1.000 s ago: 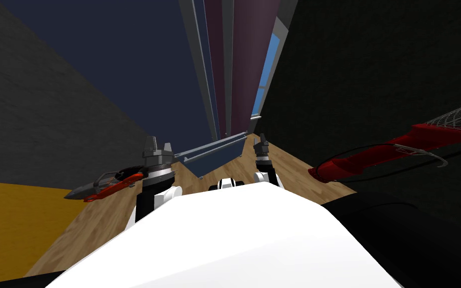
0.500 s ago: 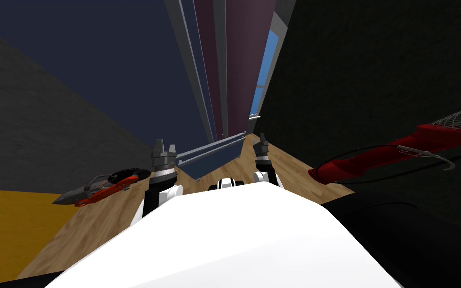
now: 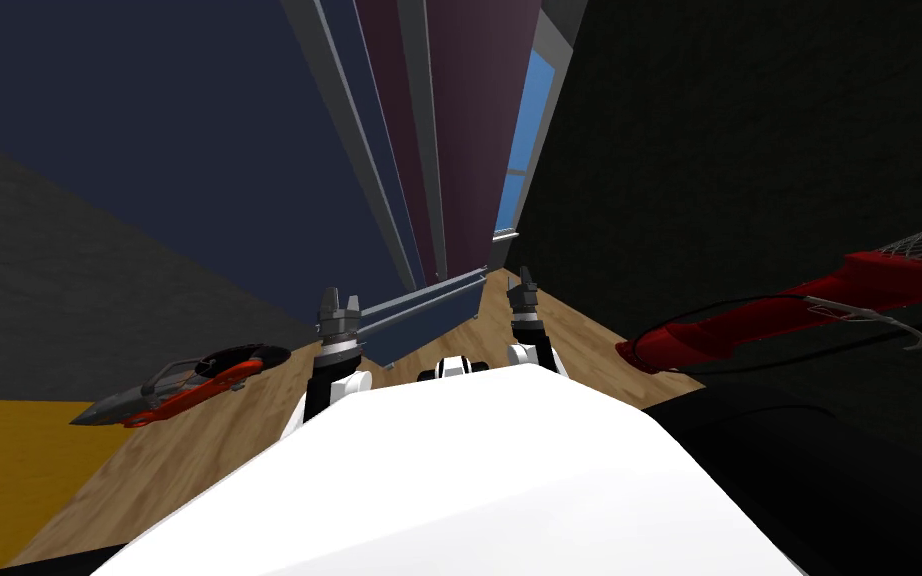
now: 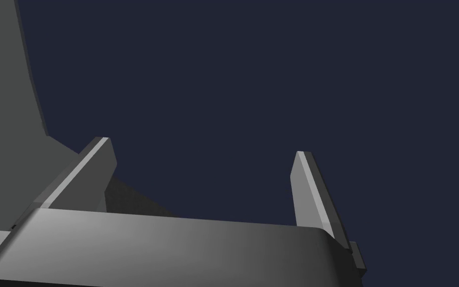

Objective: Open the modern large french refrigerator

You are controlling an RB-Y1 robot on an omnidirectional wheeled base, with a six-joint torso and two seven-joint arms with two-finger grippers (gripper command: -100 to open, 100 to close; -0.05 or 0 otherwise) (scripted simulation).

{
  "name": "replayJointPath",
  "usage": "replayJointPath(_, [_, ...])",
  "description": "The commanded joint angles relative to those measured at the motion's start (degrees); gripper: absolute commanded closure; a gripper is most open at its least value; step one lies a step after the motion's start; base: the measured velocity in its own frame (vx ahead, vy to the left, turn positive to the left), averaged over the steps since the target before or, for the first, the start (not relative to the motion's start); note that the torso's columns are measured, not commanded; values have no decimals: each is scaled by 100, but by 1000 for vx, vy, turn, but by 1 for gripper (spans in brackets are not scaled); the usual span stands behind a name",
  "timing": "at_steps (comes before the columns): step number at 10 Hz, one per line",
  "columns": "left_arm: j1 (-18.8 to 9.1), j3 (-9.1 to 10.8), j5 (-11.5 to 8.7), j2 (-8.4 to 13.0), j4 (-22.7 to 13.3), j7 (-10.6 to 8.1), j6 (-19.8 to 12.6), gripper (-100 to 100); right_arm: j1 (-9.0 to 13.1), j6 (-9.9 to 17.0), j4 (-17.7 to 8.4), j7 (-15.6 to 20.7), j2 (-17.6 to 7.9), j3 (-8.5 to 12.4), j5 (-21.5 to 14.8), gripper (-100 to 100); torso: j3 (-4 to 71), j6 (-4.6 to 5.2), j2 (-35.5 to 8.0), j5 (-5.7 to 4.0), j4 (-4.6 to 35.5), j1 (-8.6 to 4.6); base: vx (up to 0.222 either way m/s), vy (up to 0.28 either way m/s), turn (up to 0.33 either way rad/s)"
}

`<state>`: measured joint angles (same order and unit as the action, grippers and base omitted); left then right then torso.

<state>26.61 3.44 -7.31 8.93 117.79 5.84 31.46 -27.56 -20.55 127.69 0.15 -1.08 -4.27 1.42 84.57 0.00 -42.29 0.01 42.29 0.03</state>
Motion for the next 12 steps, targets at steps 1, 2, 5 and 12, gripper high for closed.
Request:
replayJointPath(1, [-115, 5, -21, 13, -348, -79, 195, -100, 0, 0, 0, 0, 0, 0, 0, 0, 3, 0, 5, -1, -1, -2, 73, -69, -3])
replayJointPath(2, [-168, -1, -31, 8, -550, -123, 320, -100, 0, 0, 0, 0, 0, 0, 0, 0, -2, 0, -4, 1, 0, 7, 69, -74, -12])
replayJointPath(5, [-279, -13, -50, -13, -966, -211, 572, -100, 0, 0, 0, 0, 0, 0, 0, 0, 4, 0, 7, -2, -2, -8, 85, -87, -10])
replayJointPath(12, [-576, -46, -97, -76, -2101, -445, 1212, -100, 0, 0, 0, 0, 0, 0, 0, 0, -4, 1, -5, 0, 2, -4, 75, -96, -10])
